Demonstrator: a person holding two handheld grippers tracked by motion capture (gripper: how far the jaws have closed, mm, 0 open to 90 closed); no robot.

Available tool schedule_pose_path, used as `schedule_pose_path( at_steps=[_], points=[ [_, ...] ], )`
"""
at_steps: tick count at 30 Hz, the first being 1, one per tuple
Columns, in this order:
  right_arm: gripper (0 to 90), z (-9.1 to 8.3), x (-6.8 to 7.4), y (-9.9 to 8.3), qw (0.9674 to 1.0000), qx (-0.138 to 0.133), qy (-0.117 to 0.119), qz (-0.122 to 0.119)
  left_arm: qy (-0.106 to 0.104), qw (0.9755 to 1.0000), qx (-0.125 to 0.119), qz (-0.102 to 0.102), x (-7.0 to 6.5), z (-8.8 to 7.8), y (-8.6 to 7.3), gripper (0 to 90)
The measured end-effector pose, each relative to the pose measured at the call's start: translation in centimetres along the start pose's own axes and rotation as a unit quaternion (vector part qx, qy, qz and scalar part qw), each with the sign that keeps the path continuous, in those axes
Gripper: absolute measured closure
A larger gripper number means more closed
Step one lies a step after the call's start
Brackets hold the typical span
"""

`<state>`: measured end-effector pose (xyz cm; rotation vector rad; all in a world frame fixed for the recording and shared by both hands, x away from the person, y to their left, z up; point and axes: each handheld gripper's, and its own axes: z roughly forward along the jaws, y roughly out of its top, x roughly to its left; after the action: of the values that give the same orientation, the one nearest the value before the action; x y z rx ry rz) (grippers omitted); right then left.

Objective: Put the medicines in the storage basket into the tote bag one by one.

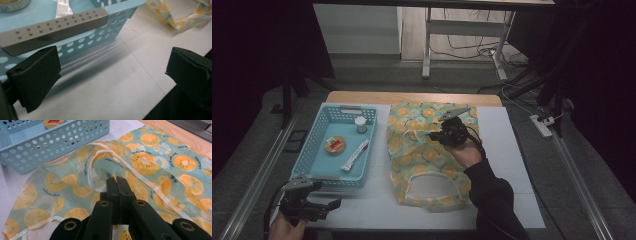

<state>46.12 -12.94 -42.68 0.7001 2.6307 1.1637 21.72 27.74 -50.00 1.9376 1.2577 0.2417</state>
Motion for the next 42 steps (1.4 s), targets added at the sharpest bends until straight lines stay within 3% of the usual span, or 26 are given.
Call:
schedule_pose_path(
  at_steps=[15,19,27,32,42],
  points=[
    [90.0,0.1,0.0,0.0,1.0000,-0.001,0.000,0.001,-0.028,0.9991,-0.023,0.023,-0.1,-0.9,1.4,0.0],
    [90.0,0.1,0.0,0.0,1.0000,-0.002,0.000,0.001,-0.049,0.9981,-0.029,0.024,-0.1,-0.7,1.8,0.2],
    [90.0,0.0,0.0,0.1,1.0000,-0.004,0.000,0.001,-0.043,0.9979,-0.032,0.035,0.0,-0.4,2.7,0.0],
    [90.0,0.1,0.1,0.1,1.0000,-0.003,0.000,0.001,-0.048,0.9981,-0.030,0.024,0.4,-0.2,3.2,0.1],
    [90.0,0.1,0.1,0.1,1.0000,-0.002,0.000,0.001,-0.034,0.9989,-0.018,0.025,1.2,0.2,5.0,1.5]
  ],
)
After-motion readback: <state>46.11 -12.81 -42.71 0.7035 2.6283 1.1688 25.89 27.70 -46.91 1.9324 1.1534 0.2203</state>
